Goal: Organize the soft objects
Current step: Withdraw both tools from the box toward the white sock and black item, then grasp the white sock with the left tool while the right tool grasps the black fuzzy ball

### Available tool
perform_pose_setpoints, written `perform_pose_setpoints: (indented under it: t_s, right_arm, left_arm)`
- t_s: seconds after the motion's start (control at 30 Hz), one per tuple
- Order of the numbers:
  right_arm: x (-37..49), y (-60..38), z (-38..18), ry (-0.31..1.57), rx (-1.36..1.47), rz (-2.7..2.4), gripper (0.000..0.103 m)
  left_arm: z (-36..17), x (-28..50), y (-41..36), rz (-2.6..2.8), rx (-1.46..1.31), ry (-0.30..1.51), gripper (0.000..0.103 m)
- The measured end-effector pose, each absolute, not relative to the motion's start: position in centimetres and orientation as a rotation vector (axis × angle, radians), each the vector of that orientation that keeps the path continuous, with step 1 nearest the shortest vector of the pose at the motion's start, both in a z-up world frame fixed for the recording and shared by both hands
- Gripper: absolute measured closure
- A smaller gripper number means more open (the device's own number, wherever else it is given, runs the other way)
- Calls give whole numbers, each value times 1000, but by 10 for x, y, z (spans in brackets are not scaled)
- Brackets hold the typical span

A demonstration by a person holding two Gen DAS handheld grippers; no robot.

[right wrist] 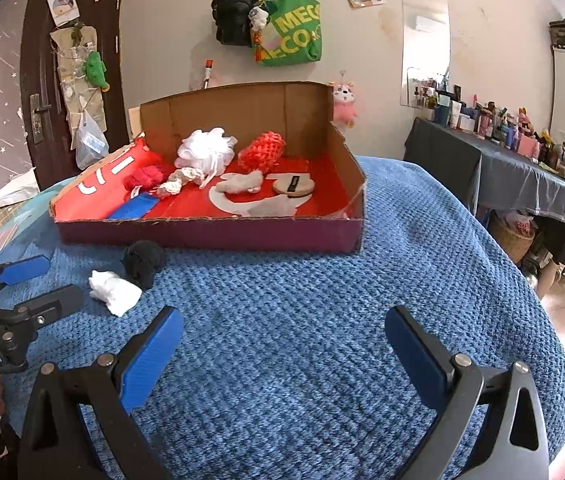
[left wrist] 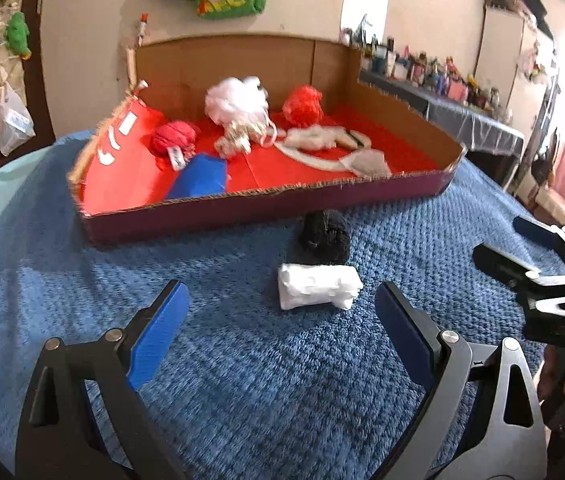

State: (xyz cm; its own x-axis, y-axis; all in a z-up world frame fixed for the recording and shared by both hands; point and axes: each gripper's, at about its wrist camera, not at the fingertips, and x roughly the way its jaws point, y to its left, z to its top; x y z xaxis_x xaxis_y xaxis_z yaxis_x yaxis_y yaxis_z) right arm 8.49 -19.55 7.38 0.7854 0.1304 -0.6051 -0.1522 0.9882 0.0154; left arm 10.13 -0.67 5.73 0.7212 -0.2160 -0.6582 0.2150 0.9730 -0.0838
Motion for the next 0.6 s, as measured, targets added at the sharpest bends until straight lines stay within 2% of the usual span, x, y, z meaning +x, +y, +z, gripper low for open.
perform_pose_setpoints:
  t_s: [0.33,0.6]
  right_arm:
    - [96,-209,76,668,-7,142,0]
    - [107,-200,73,693,4,188,0]
  left_arm:
    - [38,140,-25,-223,125,867,8]
    - [38,134,19,-128,128,856,8]
